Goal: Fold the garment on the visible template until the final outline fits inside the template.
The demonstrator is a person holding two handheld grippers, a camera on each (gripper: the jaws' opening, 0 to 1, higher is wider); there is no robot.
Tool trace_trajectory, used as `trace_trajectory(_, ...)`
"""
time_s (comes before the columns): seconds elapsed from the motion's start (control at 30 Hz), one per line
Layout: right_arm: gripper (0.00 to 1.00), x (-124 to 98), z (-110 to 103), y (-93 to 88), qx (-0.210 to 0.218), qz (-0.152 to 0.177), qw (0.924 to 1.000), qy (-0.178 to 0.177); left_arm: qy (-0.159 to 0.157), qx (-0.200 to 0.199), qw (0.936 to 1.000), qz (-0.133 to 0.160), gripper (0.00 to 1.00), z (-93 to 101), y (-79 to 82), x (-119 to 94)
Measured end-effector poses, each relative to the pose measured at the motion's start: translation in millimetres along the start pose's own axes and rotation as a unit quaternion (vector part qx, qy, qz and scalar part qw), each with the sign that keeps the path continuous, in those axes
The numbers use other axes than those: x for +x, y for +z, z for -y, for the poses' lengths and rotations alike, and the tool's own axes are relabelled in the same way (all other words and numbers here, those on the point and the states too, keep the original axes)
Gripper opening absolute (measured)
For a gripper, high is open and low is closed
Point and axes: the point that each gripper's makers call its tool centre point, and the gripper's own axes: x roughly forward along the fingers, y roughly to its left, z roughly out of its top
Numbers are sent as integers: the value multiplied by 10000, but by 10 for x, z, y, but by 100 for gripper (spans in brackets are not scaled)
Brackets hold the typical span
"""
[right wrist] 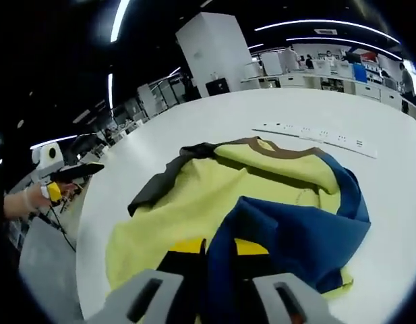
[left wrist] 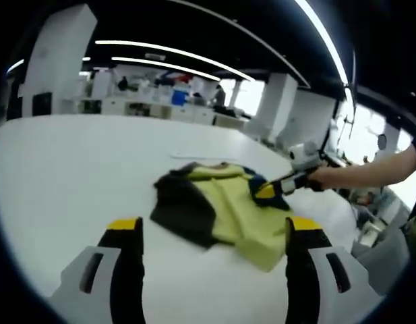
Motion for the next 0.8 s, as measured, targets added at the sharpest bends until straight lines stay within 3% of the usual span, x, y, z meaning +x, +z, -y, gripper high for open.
trace_trajectory(0.1, 31, -29, -82, 20, -153, 84, 9998, 71, -10, 7, 10000, -4, 84, 12, 1, 5)
trace_trajectory(0.33, 44, -187, -128, 120, -141, 399, 9990, 123, -19, 38, 10000, -14, 84, 13, 10, 0)
trace_trajectory(0.57, 50, -354, -133, 140, -242, 529, 9983, 101, -41, 58, 10000, -44, 84, 11, 7, 6)
trace_trajectory(0.8, 54, -563, 57, 90, -194, 579, 9981, -120, -68, 61, 10000, -38, 84, 18, 14, 29)
